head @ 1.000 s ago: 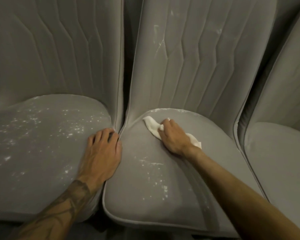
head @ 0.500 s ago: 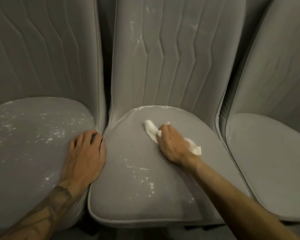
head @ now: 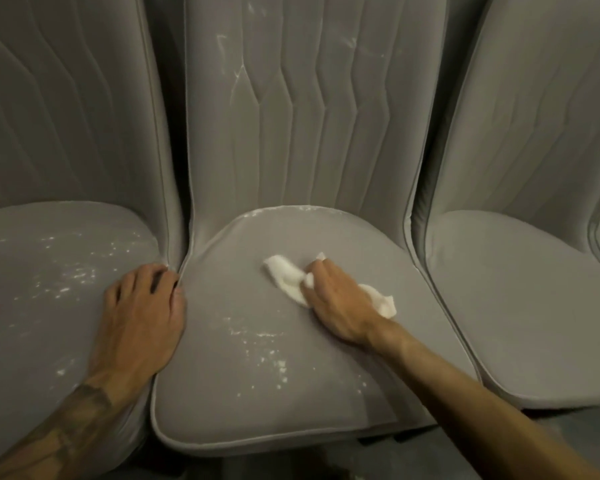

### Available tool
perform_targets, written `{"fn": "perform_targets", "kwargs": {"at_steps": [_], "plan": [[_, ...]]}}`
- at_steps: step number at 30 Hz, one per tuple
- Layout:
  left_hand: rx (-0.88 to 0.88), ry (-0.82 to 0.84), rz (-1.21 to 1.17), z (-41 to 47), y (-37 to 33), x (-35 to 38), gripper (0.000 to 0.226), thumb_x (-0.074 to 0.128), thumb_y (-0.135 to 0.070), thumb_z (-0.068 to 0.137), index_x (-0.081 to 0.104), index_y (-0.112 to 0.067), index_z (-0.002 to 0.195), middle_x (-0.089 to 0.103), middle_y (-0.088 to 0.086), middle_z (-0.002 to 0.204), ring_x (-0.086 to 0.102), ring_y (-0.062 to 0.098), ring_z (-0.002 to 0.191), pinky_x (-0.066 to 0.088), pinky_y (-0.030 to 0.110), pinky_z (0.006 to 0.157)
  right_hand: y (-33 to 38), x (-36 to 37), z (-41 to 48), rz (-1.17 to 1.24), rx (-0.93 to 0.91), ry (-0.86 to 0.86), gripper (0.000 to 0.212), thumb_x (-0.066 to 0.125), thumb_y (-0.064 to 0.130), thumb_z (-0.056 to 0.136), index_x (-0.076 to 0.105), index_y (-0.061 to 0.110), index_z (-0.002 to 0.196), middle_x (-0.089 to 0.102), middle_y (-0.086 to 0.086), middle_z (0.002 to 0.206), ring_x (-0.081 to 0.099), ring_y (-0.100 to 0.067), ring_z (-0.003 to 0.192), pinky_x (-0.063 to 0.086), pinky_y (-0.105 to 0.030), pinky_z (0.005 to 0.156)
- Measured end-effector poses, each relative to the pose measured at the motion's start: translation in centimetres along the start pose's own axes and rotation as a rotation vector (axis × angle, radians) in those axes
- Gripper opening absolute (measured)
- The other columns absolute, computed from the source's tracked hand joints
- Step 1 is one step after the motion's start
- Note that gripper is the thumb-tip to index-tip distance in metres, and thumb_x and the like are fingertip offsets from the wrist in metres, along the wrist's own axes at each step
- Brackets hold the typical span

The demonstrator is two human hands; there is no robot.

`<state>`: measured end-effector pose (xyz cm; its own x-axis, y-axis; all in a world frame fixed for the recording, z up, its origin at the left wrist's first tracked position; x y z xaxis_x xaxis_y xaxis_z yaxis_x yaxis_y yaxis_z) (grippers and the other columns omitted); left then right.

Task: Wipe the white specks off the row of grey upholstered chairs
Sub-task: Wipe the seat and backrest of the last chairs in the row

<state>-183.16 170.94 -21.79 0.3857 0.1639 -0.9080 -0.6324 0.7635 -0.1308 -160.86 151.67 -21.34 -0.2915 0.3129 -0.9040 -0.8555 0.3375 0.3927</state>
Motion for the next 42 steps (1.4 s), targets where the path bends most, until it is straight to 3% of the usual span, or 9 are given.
{"fn": "perform_targets", "kwargs": {"at_steps": [4, 9, 12, 16, 22, 28, 35, 40, 42], "plan": [[0.031, -0.044, 0.023, -0.1, -0.2, -0.3, 0.033, 0.037, -0.029, 0.099, 0.063, -0.009, 0.106, 0.058, 0.019, 0.120, 0.052, 0.040, 0.101, 0.039, 0.053, 0.084, -1.8, -1.8, -0.6, -0.086, -0.083, 0.082, 0.030, 0.030, 0.040, 0.108, 0.047, 0.016, 0.108, 0.051, -0.005, 0.103, 0.048, -0.024, 0.089, 0.037, -0.039, 0.084], [0.028, -0.051, 0.000, -0.1, -0.2, -0.3, 0.033, 0.036, -0.030, 0.099, 0.061, -0.010, 0.106, 0.057, 0.018, 0.119, 0.053, 0.040, 0.100, 0.039, 0.053, 0.084, -6.4, -4.1, 0.7, -0.124, 0.298, -0.059, 0.028, 0.037, 0.032, 0.107, 0.049, 0.007, 0.112, 0.053, -0.016, 0.111, 0.052, -0.036, 0.096, 0.041, -0.045, 0.087], [0.028, -0.053, 0.000, -0.3, -0.2, -0.3, 0.033, 0.036, -0.031, 0.100, 0.060, -0.011, 0.106, 0.056, 0.017, 0.120, 0.053, 0.040, 0.100, 0.039, 0.053, 0.085, -2.4, -1.9, -1.3, -0.048, 0.205, -0.103, 0.025, 0.036, 0.032, 0.108, 0.048, 0.011, 0.108, 0.052, -0.012, 0.106, 0.052, -0.033, 0.091, 0.042, -0.047, 0.085], [0.026, -0.058, 0.000, -0.2, 0.1, 0.0, 0.033, 0.035, -0.032, 0.099, 0.060, -0.012, 0.106, 0.055, 0.016, 0.120, 0.051, 0.040, 0.102, 0.039, 0.053, 0.084, -0.7, -2.2, -4.2, -0.044, -0.019, 0.020, 0.023, 0.033, 0.038, 0.108, 0.047, 0.019, 0.111, 0.051, -0.002, 0.104, 0.048, -0.023, 0.091, 0.036, -0.039, 0.084], [0.029, -0.068, 0.010, -0.2, 0.4, 0.4, 0.031, 0.036, -0.033, 0.099, 0.058, -0.014, 0.108, 0.053, 0.014, 0.122, 0.050, 0.039, 0.102, 0.039, 0.054, 0.084, -6.2, -5.3, -3.9, -0.174, 0.368, -0.097, 0.029, 0.035, 0.031, 0.108, 0.050, 0.008, 0.117, 0.054, -0.015, 0.110, 0.051, -0.035, 0.098, 0.039, -0.048, 0.091], [0.048, -0.081, 0.018, -0.2, 0.6, 0.4, 0.031, 0.035, -0.034, 0.099, 0.057, -0.014, 0.108, 0.052, 0.014, 0.121, 0.050, 0.040, 0.101, 0.038, 0.054, 0.082, 0.1, -2.0, -6.5, -0.086, 0.119, -0.031, 0.030, 0.033, 0.040, 0.105, 0.049, 0.016, 0.112, 0.051, -0.006, 0.105, 0.048, -0.028, 0.092, 0.037, -0.042, 0.083], [0.073, -0.121, 0.042, -0.3, 0.7, 0.6, 0.033, 0.034, -0.033, 0.101, 0.058, -0.012, 0.109, 0.052, 0.017, 0.120, 0.048, 0.041, 0.098, 0.037, 0.055, 0.081, -6.8, -6.1, -6.9, -0.215, 0.480, -0.159, 0.024, 0.038, 0.020, 0.106, 0.053, 0.003, 0.114, 0.053, -0.020, 0.112, 0.051, -0.038, 0.100, 0.039, -0.049, 0.091], [0.058, -0.099, 0.034, -0.4, 0.3, -0.1, 0.032, 0.034, -0.033, 0.101, 0.058, -0.012, 0.106, 0.052, 0.018, 0.118, 0.049, 0.041, 0.098, 0.037, 0.054, 0.080, 1.2, -1.7, -6.4, -0.129, 0.301, -0.098, 0.025, 0.034, 0.031, 0.106, 0.050, 0.013, 0.109, 0.052, -0.011, 0.107, 0.050, -0.034, 0.091, 0.041, -0.047, 0.084], [0.044, -0.075, 0.045, -0.3, 0.0, -0.2, 0.031, 0.035, -0.032, 0.100, 0.058, -0.011, 0.105, 0.053, 0.018, 0.117, 0.049, 0.041, 0.098, 0.037, 0.054, 0.079, 0.1, -3.0, -7.0, -0.143, 0.313, -0.078, 0.026, 0.032, 0.033, 0.107, 0.049, 0.015, 0.113, 0.051, -0.010, 0.109, 0.050, -0.033, 0.093, 0.040, -0.046, 0.086]]}}
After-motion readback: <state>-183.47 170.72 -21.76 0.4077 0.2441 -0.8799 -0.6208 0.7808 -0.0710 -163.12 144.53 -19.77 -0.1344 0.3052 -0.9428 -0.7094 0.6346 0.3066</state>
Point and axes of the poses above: each hand's wrist, its own z-axis towards the middle knuckle, its own x-axis out of the palm, y = z × x, the point moved 6 cm from there along z, towards the middle knuckle
